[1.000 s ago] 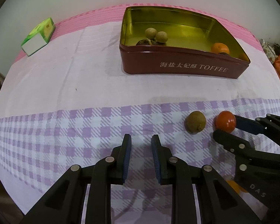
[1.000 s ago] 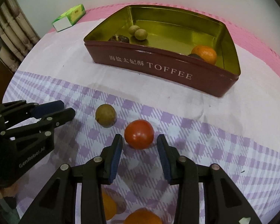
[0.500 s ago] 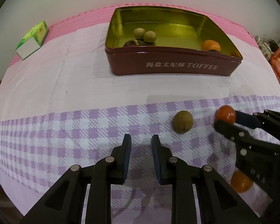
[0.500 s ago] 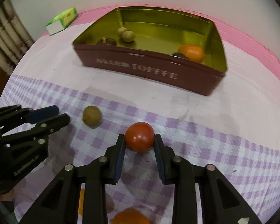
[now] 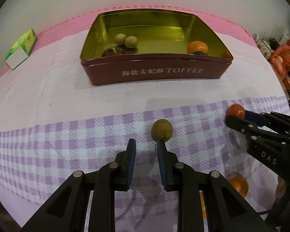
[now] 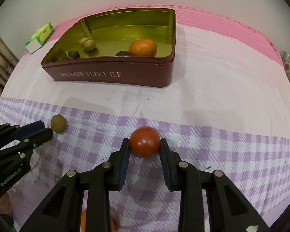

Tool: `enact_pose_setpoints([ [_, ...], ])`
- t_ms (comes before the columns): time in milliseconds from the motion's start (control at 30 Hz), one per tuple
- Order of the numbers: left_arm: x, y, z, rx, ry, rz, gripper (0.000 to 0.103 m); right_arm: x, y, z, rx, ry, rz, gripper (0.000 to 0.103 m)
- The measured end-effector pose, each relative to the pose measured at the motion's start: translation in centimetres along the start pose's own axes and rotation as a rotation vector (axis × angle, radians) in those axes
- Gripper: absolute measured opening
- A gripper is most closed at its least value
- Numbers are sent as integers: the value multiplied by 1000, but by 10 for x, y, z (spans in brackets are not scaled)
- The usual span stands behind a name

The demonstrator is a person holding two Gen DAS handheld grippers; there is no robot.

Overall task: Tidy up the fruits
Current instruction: 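Grasp the red tomato with the right gripper while the left grasps a green-brown fruit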

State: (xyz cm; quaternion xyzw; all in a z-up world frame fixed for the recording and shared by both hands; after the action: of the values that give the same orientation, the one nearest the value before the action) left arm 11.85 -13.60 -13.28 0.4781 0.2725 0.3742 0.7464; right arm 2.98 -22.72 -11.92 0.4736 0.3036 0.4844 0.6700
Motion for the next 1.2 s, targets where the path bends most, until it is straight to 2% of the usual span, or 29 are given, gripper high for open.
enact_pose_setpoints([
  [267,-11,-1,-4,13,-21,-9,24,-4,3,-4,-3,-3,6,29],
  [567,-29,1,-21,44,-41,-56,24,-2,2,-3,-4,-5,7,29],
  [933,-27,-12,0,40,1,-51,25,-2,2,-3,-5,-6,9,29],
  [1200,-32,-17,14,11,-27,-16,25,-2,2,-3,-5,-8,9,29],
])
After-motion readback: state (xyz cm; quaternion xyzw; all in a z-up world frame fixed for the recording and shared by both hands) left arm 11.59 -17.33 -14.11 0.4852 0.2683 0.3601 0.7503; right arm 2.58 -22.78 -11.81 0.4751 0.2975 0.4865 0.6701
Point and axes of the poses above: each gripper's, at about its wrist camera, not at the fingertips, and y roughly against the way its jaws point, x to its left, z to its top, the point moved 10 cm from there along -y, roughly the way its jaws point, and after that the axes turned 6 degrees about -y, right-handed, at the moved point
